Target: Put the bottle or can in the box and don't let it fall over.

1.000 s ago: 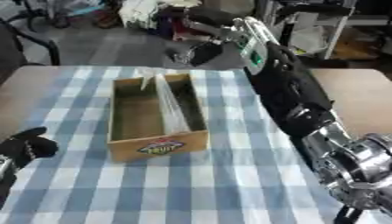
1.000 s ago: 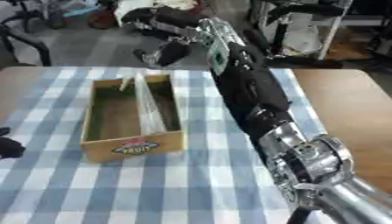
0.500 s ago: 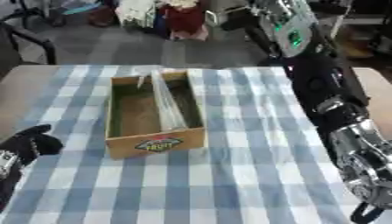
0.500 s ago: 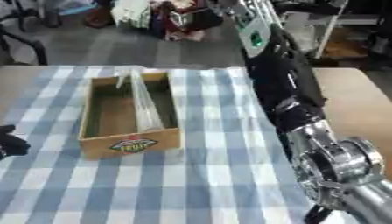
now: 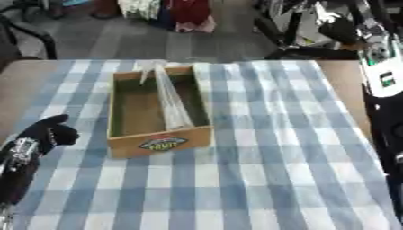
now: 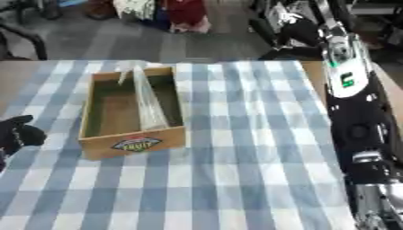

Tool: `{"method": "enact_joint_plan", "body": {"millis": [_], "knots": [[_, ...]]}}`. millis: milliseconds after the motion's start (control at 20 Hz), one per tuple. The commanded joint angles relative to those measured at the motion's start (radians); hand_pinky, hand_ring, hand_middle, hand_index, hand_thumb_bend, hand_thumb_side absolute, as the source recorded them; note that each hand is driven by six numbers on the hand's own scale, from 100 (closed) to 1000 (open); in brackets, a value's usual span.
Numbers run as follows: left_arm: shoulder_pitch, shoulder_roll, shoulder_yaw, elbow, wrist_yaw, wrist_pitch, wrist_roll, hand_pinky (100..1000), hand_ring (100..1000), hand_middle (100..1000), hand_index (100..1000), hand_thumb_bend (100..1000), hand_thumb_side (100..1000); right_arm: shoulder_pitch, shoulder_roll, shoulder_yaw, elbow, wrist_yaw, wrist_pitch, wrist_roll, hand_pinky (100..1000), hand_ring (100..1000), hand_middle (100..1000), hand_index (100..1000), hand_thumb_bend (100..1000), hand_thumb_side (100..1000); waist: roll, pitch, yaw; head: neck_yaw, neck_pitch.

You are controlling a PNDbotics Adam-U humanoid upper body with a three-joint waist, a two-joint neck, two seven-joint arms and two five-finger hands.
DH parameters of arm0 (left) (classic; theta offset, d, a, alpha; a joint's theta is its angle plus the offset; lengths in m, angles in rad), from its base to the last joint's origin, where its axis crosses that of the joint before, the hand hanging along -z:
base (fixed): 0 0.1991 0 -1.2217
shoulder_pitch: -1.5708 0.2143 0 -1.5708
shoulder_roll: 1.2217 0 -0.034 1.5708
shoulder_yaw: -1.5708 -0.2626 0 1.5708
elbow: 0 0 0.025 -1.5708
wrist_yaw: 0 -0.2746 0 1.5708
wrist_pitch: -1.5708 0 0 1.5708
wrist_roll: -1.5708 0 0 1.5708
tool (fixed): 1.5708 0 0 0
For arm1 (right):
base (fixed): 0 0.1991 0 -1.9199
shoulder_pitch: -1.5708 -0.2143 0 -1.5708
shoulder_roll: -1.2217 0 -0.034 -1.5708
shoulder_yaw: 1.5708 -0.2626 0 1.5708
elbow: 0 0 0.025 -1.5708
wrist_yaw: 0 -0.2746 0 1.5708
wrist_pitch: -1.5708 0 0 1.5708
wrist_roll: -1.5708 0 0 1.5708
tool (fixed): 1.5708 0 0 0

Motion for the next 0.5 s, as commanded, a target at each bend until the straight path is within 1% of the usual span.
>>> {"method": "enact_joint_plan", "body": {"millis": [50,200,350,500], "knots": [[-0.003,0.018,0.011,-0.022,-0.005,-0.002,0.01,743,704,627,863,123,985,0.031,0.015,-0.027,-0.035,-0.05,0.043,-0.043,816,730,725,889,100,738,0.002,-0.003,-0.006,0.024,-0.001],[-0.004,0.017,0.014,-0.022,-0.007,-0.002,0.014,743,705,627,863,123,984,0.101,0.067,-0.061,-0.053,-0.093,0.086,-0.045,803,717,713,882,100,776,0.002,0.002,-0.014,0.032,0.003],[-0.006,0.015,0.01,-0.023,-0.006,-0.002,0.011,743,705,628,863,124,986,0.172,0.127,-0.099,-0.091,-0.137,0.13,-0.032,793,704,700,873,100,810,0.004,0.002,-0.018,0.034,0.0],[-0.001,0.015,0.012,-0.019,-0.007,0.0,0.011,743,706,628,863,125,986,0.242,0.144,-0.103,-0.138,-0.18,0.173,-0.004,789,696,692,871,100,817,0.002,-0.005,-0.016,0.041,0.002]]}}
